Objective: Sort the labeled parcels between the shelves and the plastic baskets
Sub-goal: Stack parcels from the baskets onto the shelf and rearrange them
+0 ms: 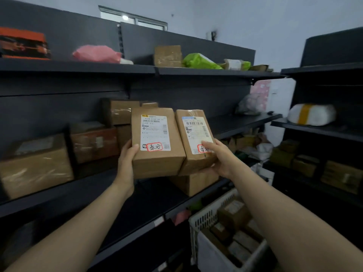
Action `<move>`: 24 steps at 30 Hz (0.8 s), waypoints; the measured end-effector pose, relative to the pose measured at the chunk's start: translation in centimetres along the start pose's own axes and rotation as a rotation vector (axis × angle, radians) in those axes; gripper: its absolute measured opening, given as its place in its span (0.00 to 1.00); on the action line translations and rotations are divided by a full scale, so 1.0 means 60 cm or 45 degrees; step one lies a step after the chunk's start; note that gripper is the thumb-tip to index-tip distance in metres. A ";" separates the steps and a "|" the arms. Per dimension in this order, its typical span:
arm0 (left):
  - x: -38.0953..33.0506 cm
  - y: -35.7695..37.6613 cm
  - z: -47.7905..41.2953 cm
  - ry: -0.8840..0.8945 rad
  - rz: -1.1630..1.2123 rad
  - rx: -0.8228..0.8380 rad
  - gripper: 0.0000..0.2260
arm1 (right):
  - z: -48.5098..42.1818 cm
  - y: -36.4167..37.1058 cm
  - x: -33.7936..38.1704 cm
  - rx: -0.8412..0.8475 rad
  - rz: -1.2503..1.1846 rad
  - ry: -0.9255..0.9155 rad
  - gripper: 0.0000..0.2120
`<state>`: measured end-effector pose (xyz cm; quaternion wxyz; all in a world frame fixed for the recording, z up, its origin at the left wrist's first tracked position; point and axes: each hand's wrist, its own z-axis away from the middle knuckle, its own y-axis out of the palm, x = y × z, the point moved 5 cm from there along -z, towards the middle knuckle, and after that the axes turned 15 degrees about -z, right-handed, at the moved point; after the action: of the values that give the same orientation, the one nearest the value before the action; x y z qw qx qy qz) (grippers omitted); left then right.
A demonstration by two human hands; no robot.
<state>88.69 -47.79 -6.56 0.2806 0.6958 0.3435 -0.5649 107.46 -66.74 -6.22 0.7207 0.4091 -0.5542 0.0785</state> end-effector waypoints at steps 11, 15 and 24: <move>0.172 0.559 0.096 -0.572 -0.267 0.885 0.23 | 0.162 -0.542 0.102 -0.703 0.083 0.049 0.21; 0.279 0.703 0.179 -0.734 -0.361 1.151 0.26 | 0.260 -0.698 0.065 -0.970 0.065 0.199 0.21; 0.485 0.858 0.287 -0.974 -0.606 1.451 0.20 | 0.357 -0.881 -0.083 -1.350 0.064 0.602 0.35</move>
<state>123.06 -87.76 -38.48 -0.1557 0.3940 0.0158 -0.9057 119.79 -114.07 -36.01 0.9293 -0.0495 -0.3512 -0.1033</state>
